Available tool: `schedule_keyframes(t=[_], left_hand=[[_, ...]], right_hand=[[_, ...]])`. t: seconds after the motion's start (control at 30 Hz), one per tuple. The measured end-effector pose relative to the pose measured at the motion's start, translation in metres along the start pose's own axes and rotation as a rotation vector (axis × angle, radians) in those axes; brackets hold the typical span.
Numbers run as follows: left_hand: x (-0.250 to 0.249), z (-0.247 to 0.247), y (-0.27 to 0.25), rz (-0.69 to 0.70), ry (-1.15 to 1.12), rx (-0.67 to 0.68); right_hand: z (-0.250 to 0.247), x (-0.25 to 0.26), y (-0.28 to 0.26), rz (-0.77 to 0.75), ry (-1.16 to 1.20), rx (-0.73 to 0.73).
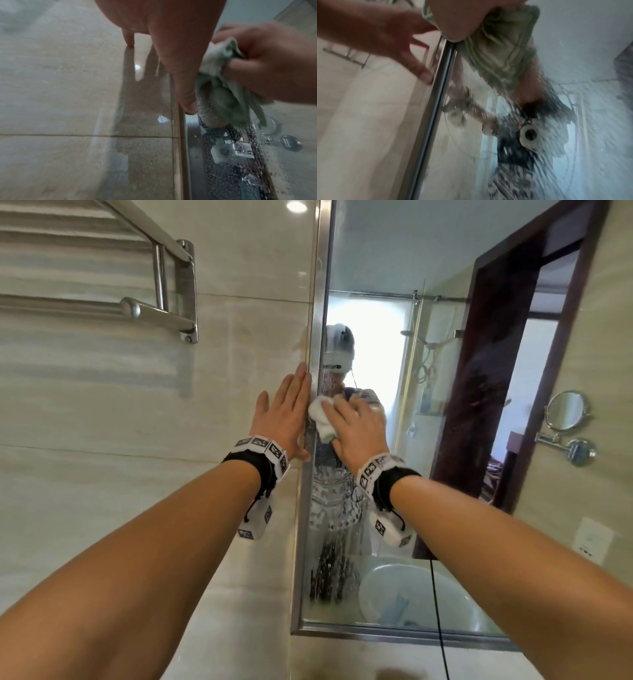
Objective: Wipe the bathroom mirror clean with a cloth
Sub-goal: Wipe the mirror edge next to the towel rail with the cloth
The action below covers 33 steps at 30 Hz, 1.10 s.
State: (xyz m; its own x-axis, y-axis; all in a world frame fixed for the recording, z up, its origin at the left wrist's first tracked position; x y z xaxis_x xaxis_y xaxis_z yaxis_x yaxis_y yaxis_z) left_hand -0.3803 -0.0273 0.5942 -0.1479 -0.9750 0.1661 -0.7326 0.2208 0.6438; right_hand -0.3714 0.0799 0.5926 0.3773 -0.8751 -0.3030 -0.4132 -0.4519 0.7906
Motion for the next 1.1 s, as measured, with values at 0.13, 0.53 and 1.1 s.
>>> schedule_keyframes(t=[0.13,0.53,1.1], left_hand=[[-0.001,0.003,-0.010,-0.036,0.002,-0.022],[-0.007,0.025,-0.025,-0.064,-0.073,0.086],[-0.003,0.031,-0.024,-0.060,-0.038,0.087]], right_hand=[[0.013,0.007,-0.018,-0.105,-0.030,0.084],[-0.042,-0.028,0.006,0.132,0.157,0.009],[-0.021,-0.013,0.028,-0.017,0.002,-0.031]])
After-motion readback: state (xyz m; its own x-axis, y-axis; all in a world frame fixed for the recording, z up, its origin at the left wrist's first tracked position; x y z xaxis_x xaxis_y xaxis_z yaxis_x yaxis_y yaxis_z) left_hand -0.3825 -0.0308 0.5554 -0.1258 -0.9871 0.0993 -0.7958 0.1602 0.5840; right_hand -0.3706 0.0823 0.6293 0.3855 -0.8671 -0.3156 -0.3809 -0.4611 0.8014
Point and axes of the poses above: each hand's wrist, its own y-axis towards the middle knuckle, its own z-axis out of the palm, x = y × z, the point moved 10 cm from there along y, towards the middle knuckle, and after that the axes turned 1 degree about y, right-handed, at the moved point
